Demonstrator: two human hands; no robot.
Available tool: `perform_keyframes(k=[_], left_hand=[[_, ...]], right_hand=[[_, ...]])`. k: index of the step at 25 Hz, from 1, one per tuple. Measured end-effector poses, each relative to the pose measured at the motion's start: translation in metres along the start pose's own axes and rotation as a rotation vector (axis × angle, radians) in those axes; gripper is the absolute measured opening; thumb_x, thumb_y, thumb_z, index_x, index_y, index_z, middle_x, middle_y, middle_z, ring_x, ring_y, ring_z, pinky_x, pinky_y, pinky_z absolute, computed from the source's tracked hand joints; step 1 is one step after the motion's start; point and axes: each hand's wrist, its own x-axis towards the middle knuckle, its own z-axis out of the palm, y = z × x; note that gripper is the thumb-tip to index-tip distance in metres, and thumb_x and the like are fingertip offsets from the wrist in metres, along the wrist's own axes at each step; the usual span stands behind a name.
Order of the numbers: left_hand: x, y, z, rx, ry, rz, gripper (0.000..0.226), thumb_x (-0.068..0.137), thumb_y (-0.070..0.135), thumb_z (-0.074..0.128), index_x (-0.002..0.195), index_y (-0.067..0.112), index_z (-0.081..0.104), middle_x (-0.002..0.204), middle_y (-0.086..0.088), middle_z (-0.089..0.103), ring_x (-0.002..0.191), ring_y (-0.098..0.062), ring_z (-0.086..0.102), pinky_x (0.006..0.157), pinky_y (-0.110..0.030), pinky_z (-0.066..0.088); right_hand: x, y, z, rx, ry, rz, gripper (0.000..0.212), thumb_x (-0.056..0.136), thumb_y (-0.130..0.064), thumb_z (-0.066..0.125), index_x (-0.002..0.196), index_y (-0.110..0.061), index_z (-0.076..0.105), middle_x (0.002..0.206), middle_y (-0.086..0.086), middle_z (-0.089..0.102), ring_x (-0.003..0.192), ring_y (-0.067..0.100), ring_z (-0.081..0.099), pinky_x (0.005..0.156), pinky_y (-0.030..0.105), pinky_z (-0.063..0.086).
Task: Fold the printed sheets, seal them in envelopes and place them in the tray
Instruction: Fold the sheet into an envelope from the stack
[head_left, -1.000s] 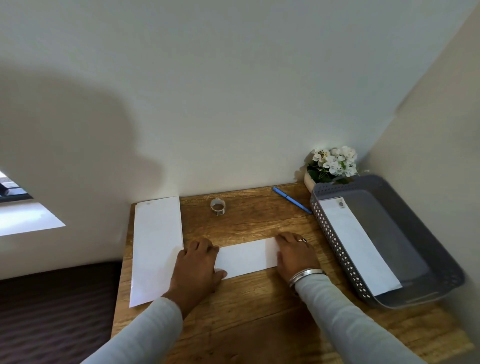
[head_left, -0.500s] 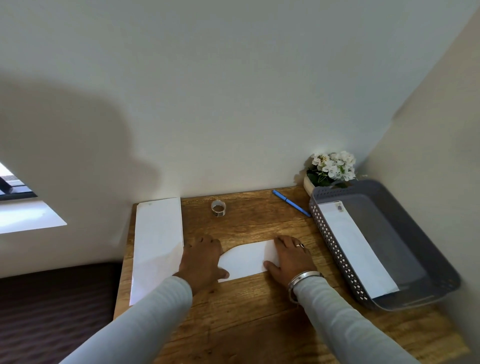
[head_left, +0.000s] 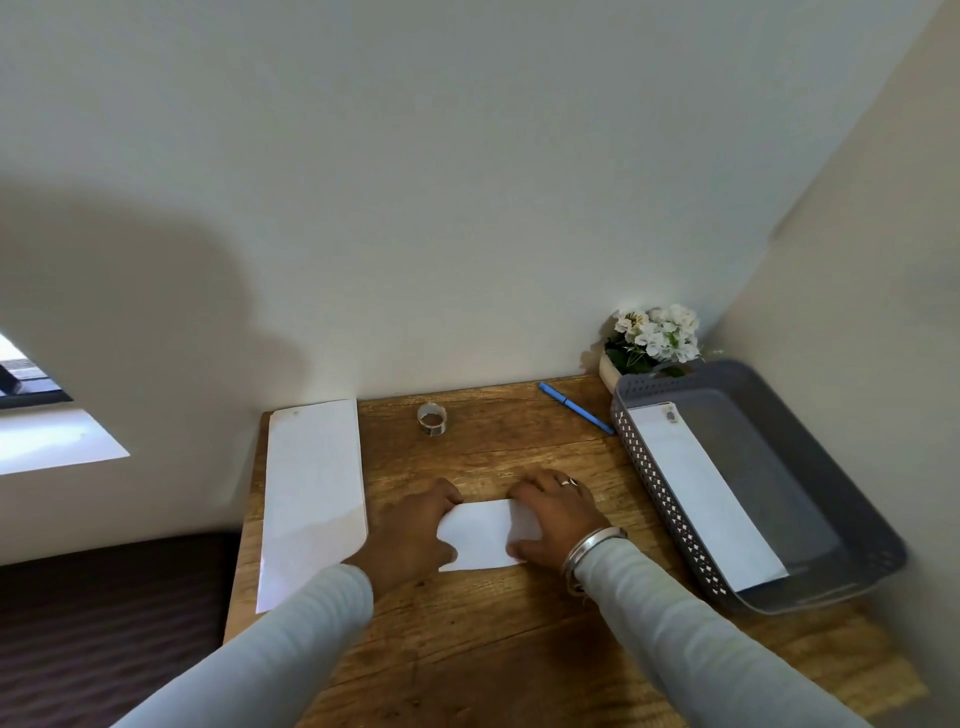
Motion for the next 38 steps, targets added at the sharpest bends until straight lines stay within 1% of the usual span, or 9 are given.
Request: perform_keyframes(k=[5,8,15,19,24,28,31,34,38], left_hand=[[-0.013,0.004,-0.004,-0.323,0.147,0.053,0.035,0.082,0.018,0.081,0.107,0.033,0.062,0.095,0.007,0.067,0.081,-0.008,0.065,0.07,-0.021,0.059],[-0.017,0.009,-0.01,-0.431,0.274,0.058,0.014,0.083,0.026,0.081,0.088,0.026,0.068,0.078,0.0,0.068,0.071,-0.012,0.064,0.064,-0.026,0.054],[-0.022,0.026,-0.015,-0.45,0.325,0.223,0.031,0.09,0.047,0.065,0.074,0.022,0.074,0.061,0.002,0.062,0.056,-0.009,0.05,0.055,-0.029,0.04],[-0.032,0.03,-0.029,-0.464,0.378,0.204,0.028,0.091,0.047,0.063,0.081,0.025,0.078,0.073,0.006,0.072,0.07,-0.015,0.065,0.063,-0.043,0.053],[-0.04,0.017,-0.052,-0.503,0.464,0.123,0.025,0.09,0.046,0.064,0.089,0.026,0.079,0.083,0.011,0.074,0.081,-0.01,0.067,0.074,-0.04,0.056],[-0.049,0.01,-0.053,-0.593,0.475,0.093,0.025,0.09,0.042,0.064,0.089,0.023,0.08,0.086,0.003,0.075,0.084,-0.012,0.068,0.074,-0.032,0.054],[-0.052,0.002,-0.042,-0.463,0.387,0.098,0.009,0.091,0.027,0.071,0.086,0.026,0.078,0.084,0.008,0.075,0.084,-0.011,0.069,0.073,-0.023,0.053],[-0.054,0.005,-0.026,-0.412,0.307,0.1,0.008,0.089,0.022,0.074,0.082,0.025,0.077,0.082,0.007,0.075,0.08,-0.015,0.07,0.071,-0.029,0.059],[-0.057,0.024,-0.007,-0.704,0.406,0.024,0.006,0.09,0.019,0.073,0.088,0.015,0.076,0.087,-0.002,0.076,0.079,-0.023,0.073,0.074,-0.042,0.063]], right_hand=[[-0.001,-0.016,-0.003,0.319,0.144,-0.02,0.012,0.086,-0.033,0.066,0.097,-0.03,0.066,0.098,-0.01,0.065,0.097,0.015,0.059,0.096,0.034,0.045],[-0.004,-0.019,-0.009,0.416,0.124,-0.051,0.002,0.088,-0.03,0.066,0.089,-0.031,0.067,0.091,-0.01,0.067,0.088,0.013,0.061,0.083,0.033,0.052],[-0.009,-0.034,-0.022,0.482,0.195,-0.2,0.013,0.095,-0.031,0.058,0.086,-0.029,0.067,0.078,-0.013,0.064,0.075,0.006,0.059,0.068,0.024,0.045],[-0.012,-0.028,-0.034,0.45,0.169,-0.246,0.014,0.096,-0.029,0.058,0.084,-0.027,0.066,0.073,-0.015,0.059,0.069,-0.001,0.053,0.062,0.017,0.037],[-0.018,0.008,-0.039,0.45,0.168,-0.25,0.031,0.094,-0.027,0.061,0.064,-0.033,0.055,0.063,-0.013,0.055,0.062,0.001,0.05,0.063,0.025,0.042],[-0.021,0.034,-0.049,0.515,0.175,-0.207,0.022,0.092,-0.025,0.066,0.07,-0.021,0.066,0.067,-0.008,0.061,0.064,0.006,0.056,0.066,0.032,0.05],[-0.02,0.041,-0.063,0.713,0.255,-0.102,0.015,0.085,-0.023,0.075,0.072,-0.018,0.07,0.069,-0.002,0.068,0.066,0.013,0.062,0.067,0.033,0.055],[-0.019,0.037,-0.075,1.118,0.362,0.03,0.011,0.08,-0.015,0.081,0.074,-0.015,0.071,0.072,-0.003,0.073,0.069,0.01,0.068,0.064,0.025,0.055],[-0.017,0.026,-0.065,1.492,0.302,0.124,0.026,0.082,-0.004,0.076,0.108,-0.002,0.069,0.099,0.015,0.075,0.09,0.033,0.072,0.079,0.048,0.06]])
